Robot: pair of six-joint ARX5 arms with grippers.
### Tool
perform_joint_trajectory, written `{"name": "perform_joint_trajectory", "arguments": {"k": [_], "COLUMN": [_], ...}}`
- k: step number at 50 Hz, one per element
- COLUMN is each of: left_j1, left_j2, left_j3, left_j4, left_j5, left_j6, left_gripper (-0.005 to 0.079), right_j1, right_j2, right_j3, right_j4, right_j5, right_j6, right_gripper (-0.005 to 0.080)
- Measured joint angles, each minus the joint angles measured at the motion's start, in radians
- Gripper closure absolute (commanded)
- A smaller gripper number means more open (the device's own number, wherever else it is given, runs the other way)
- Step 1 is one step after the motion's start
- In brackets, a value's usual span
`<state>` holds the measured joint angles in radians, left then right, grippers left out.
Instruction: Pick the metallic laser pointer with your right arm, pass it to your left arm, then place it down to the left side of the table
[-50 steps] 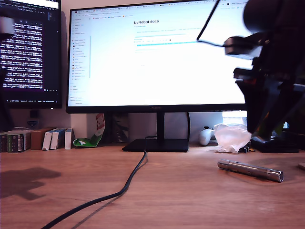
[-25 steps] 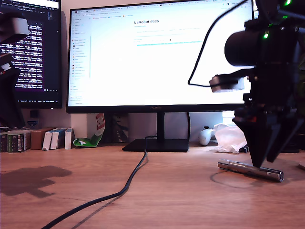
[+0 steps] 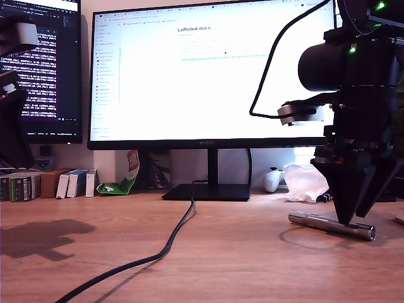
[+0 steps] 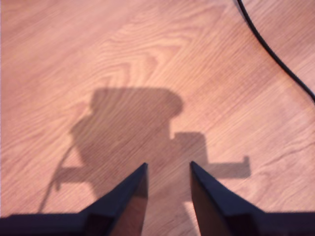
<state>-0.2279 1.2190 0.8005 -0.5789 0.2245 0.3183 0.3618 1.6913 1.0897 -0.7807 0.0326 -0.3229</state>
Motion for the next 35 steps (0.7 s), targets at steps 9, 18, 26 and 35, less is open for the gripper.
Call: {"name": "perform_joint_trajectory", "arguments": {"k": [9, 18, 26, 35], "left_j1": [0.0, 0.0, 0.0, 0.0], "left_j2": [0.0, 0.0, 0.0, 0.0], "left_j3": [0.0, 0.0, 0.0, 0.0], "left_j4": [0.0, 0.0, 0.0, 0.0], "left_j5": [0.0, 0.0, 0.0, 0.0], "left_j6": [0.0, 0.0, 0.0, 0.0], "left_gripper": [0.0501, 0.0501, 0.0501, 0.0501], "right_j1": [0.0, 0.0, 0.0, 0.0], "right_j2": [0.0, 0.0, 0.004, 0.031], "right_j3": [0.0, 0.0, 0.0, 0.0], "right_j4": [-0.001, -0.003, -0.003, -0.007], "right_j5": [-0.003, -0.025, -0.026, -0.026], "right_j6": [0.0, 0.0, 0.0, 0.0], "right_gripper": [0.038, 0.038, 0.0381, 0.0397]}}
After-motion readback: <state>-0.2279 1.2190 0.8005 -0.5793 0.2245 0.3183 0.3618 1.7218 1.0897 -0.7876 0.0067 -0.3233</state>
